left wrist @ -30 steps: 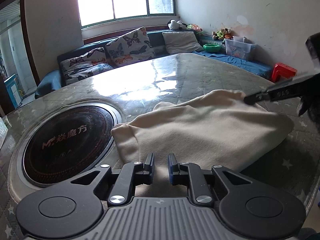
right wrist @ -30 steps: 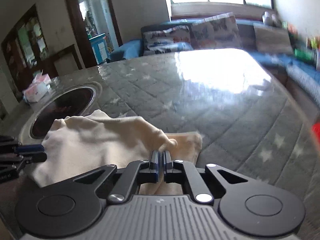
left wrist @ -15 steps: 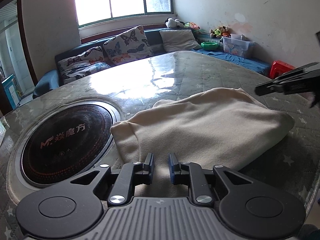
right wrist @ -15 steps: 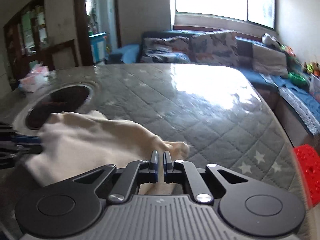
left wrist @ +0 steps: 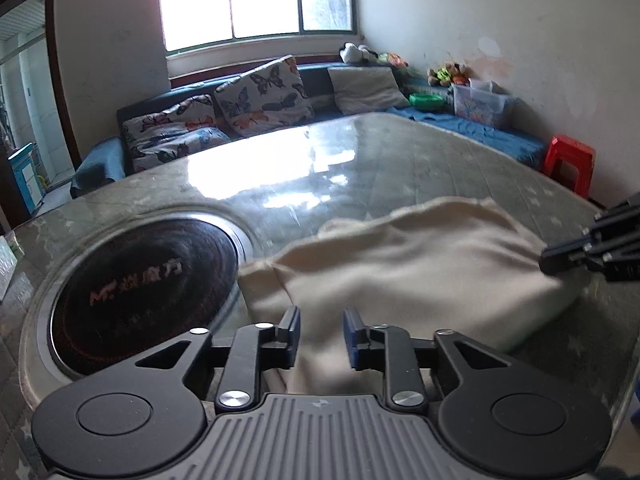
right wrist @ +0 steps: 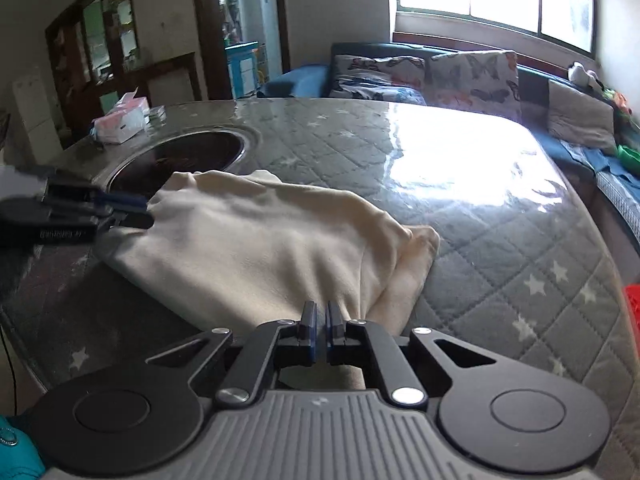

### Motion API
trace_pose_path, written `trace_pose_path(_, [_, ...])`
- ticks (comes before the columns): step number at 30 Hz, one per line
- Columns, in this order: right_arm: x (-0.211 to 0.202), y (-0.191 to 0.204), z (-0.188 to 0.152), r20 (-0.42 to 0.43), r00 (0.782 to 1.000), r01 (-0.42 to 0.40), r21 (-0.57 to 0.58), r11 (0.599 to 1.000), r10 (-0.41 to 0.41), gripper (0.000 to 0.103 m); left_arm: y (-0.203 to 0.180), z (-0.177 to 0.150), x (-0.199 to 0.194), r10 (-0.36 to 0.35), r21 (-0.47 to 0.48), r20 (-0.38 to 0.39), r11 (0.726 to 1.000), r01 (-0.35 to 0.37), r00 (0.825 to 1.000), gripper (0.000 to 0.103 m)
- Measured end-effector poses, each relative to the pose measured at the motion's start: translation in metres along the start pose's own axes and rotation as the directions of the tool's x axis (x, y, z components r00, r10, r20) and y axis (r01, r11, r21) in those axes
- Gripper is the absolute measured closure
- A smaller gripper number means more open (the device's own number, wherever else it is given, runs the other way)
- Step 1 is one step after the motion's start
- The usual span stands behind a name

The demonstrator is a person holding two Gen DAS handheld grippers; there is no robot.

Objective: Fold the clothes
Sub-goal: 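Tuck the folded shirt edge in with the right gripper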

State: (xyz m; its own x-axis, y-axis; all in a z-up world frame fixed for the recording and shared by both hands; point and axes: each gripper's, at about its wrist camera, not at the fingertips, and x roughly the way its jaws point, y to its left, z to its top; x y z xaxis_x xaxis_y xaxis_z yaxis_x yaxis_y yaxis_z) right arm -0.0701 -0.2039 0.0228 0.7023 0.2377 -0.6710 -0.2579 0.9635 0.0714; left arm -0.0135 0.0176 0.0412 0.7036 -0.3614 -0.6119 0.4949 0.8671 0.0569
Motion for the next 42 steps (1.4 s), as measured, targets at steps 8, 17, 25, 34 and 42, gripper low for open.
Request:
trace_pose_path(8, [0.01,-0.01,0.023,0.04,0.999,-0.001,0.013,1.0,0.001,0.098,0.016,0.015,0.031,0.03,-0.035,-0.031,0.999,-0.031,0.999,0.076])
trace_pose_path(17, [0.061,-0.031,0.057,0.037,0.999,0.01,0.052,0.999,-0.012,0.098,0.031,0.025,0.055,0.066,-0.07,-0.065,0.995,-0.07,0.996,0.076])
trace_pose_path(25, [0.072,-0.035,0.058,0.021,0.999,0.026,0.068,0.997,-0.027,0.098,0.034,0.026,0.058,0.064,-0.079,-0.064,0.995,-0.069,0.996,0.075])
trace_pose_path(34, [0.092,-0.026,0.066,-0.003,1.0,0.022,0.072,0.997,-0.022,0.095,0.035,0.027,0.069,0.068,-0.082,-0.078,0.994,-0.074,0.995,0.072])
trace_pose_path(42, [0.063,-0.011,0.069,0.043,0.999,0.022,0.016,1.0,-0.023,0.075,0.031,0.031,0.056,0.087,-0.082,-0.059,0.992,-0.092,0.994,0.061])
